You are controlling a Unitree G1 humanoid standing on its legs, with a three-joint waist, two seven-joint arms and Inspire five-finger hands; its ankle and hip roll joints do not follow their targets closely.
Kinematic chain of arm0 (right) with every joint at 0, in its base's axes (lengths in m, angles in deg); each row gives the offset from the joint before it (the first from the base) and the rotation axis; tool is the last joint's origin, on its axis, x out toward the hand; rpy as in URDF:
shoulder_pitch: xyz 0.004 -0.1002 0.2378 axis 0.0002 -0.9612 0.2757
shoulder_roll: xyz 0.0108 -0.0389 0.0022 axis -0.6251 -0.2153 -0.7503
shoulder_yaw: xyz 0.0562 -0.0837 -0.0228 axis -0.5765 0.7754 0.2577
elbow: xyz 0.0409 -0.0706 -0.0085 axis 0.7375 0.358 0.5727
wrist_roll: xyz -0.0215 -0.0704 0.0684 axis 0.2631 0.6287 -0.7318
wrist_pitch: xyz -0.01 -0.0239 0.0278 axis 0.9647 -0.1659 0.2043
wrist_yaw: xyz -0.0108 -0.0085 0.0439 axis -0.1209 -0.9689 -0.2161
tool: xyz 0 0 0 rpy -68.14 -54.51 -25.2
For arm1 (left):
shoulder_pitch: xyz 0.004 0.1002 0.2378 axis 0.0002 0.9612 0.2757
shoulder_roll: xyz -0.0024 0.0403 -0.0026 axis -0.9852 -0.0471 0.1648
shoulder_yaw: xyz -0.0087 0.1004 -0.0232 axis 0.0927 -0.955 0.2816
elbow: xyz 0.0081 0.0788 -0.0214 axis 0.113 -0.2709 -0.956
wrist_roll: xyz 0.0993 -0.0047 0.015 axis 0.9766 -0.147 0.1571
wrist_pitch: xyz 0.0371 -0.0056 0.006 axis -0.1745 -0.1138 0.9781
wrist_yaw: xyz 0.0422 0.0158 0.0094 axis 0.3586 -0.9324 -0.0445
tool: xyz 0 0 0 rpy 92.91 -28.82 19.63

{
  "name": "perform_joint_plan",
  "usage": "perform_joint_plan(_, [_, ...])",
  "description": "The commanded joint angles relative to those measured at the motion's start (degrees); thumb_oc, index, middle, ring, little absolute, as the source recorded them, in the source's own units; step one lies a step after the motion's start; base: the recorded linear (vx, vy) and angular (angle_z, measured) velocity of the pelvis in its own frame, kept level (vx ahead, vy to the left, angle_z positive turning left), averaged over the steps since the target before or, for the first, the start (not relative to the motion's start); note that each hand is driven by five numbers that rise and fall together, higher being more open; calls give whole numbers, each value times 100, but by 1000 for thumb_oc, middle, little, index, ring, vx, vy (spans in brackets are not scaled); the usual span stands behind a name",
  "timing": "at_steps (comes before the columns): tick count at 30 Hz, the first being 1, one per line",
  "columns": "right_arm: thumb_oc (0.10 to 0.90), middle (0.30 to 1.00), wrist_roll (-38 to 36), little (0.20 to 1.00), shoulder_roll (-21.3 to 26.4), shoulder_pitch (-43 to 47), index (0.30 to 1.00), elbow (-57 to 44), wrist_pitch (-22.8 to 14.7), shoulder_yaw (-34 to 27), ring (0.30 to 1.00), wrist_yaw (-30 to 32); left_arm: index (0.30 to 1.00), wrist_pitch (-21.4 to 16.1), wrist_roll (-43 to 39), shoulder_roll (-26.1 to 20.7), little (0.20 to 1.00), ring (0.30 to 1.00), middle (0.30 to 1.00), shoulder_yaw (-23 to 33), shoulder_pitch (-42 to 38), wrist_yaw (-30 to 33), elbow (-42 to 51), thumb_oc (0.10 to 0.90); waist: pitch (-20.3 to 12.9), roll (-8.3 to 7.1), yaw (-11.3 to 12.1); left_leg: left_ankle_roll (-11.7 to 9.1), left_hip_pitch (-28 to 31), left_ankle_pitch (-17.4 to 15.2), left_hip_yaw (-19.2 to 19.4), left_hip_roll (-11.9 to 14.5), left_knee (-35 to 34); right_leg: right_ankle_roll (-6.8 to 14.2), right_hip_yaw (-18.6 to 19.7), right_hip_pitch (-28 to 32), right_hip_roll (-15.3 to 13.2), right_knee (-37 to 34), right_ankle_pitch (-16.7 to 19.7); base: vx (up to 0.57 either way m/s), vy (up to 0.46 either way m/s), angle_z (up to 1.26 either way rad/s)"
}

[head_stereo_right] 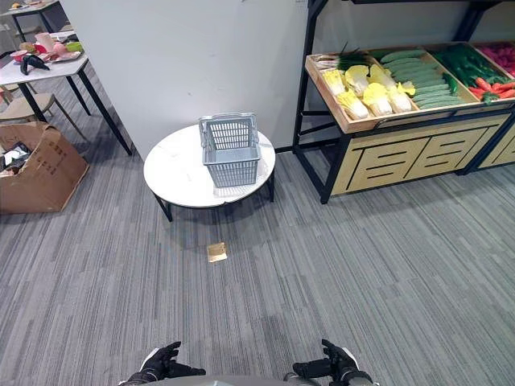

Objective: Get the vegetables into the basket

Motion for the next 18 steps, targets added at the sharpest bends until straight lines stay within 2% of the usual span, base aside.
perform_joint_plan(1, [900,1000,-5,1000,112,5,1000,357,-39,229,1000,-24,1000,-45,-103,-153,1000,1000,1000,35,-140,-130,-195,900,56,-314,-1,-508,262,288,-235,198,-502,786,157,391,-600,-914,922,0,0,0])
perform_joint_plan(18, [900,1000,147,1000,130,32,1000,367,3,282,1000,2,1000,35,-164,-103,1000,1000,1000,82,-129,-202,-315,900,38,-306,-14,-512,345,266,-193,240,-502,755,205,430,-558,-914,887,0,0,0])
